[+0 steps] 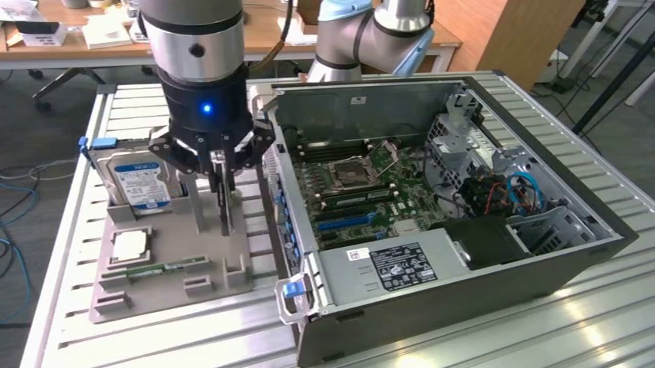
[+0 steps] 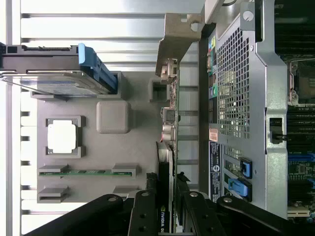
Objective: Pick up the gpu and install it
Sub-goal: 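Pick up the gpu and move the gpu toward the slot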
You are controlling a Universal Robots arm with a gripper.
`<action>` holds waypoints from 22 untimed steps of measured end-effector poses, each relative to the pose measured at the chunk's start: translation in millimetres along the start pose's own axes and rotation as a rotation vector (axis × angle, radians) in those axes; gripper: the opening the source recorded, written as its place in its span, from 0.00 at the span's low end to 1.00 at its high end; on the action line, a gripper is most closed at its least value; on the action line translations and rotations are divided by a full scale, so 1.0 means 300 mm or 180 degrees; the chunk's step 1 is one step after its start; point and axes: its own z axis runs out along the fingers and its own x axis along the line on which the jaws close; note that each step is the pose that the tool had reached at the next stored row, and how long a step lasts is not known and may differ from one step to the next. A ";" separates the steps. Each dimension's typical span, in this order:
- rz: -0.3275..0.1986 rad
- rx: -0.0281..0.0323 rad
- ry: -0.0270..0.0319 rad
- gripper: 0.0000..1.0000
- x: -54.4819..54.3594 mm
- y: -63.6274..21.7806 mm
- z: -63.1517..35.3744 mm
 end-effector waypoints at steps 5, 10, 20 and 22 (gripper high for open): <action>0.0000 0.0000 0.0000 0.26 0.000 0.000 0.000; 0.0000 0.0000 0.0000 0.26 0.000 0.000 0.000; 0.0000 0.0001 0.0001 0.26 0.000 0.000 -0.007; 0.0000 0.0000 0.0001 0.26 0.000 0.001 -0.011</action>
